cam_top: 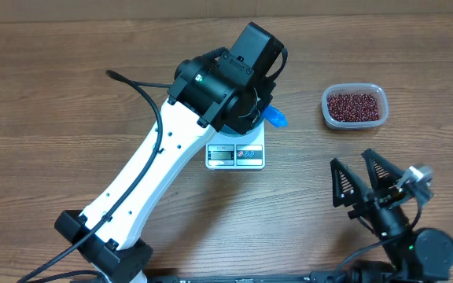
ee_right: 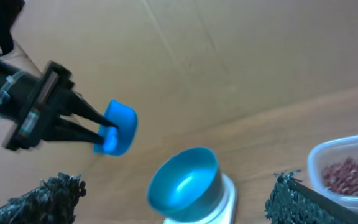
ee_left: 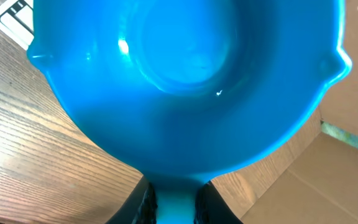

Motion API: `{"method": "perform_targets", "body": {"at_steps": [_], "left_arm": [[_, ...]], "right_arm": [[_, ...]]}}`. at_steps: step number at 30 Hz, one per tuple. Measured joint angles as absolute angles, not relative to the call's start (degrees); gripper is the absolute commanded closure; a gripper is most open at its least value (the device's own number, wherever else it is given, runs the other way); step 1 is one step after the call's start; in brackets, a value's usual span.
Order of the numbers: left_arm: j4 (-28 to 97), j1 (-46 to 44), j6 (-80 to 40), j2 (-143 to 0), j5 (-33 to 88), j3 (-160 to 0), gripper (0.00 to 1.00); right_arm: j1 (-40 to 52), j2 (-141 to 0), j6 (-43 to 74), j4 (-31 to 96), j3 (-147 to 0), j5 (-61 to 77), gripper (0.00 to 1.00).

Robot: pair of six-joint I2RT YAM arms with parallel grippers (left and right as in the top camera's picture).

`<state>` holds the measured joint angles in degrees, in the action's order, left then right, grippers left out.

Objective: Scoop item into bowl and weigh 150g on scale
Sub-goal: 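Lift the blue scoop with the left gripper and carry it right over the scale, then reach the right gripper toward the scoop held by the left gripper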

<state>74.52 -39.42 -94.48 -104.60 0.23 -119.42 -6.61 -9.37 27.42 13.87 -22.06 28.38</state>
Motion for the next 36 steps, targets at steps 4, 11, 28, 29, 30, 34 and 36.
{"method": "perform_targets", "body": {"at_steps": [4,11,28,29,30,34,36], "left_arm": [[74.74,-39.42,-96.44,-104.6,0.23,-119.42,0.96],[74.96,-40.18,-100.75,-104.6,0.54,-119.42,0.96],[73.69,-45.87,-108.2,-104.6,1.54,-119.42,0.96],[73.49,-46.22,-108.4,-104.6,1.54,-119.42,0.96],[73.36,-46.48,-108.53,-104.6,1.54,-119.42,0.96],[73.14,-47.62,-108.99,-104.6,1.48,-119.42,0.96],[73.21,-48.03,-109.21,-104.6,1.43,-119.42,0.96]], "right_arm": [[-6.72,-19.42,28.29,21.26,-32.51,33.87,0.0],[-6.72,-33.91,29.15,15.97,-41.06,51.18,0.0],[-6.72,-48.93,43.9,17.89,-41.15,61.04,0.17],[-6.72,-49.95,43.29,18.59,-41.15,61.08,0.17],[-6.72,-50.85,42.7,19.18,-41.15,61.12,0.17],[-6.72,-53.87,39.66,19.77,-41.15,61.76,0.21],[-6.72,-54.41,38.06,19.79,-41.15,62.41,0.21]]}}
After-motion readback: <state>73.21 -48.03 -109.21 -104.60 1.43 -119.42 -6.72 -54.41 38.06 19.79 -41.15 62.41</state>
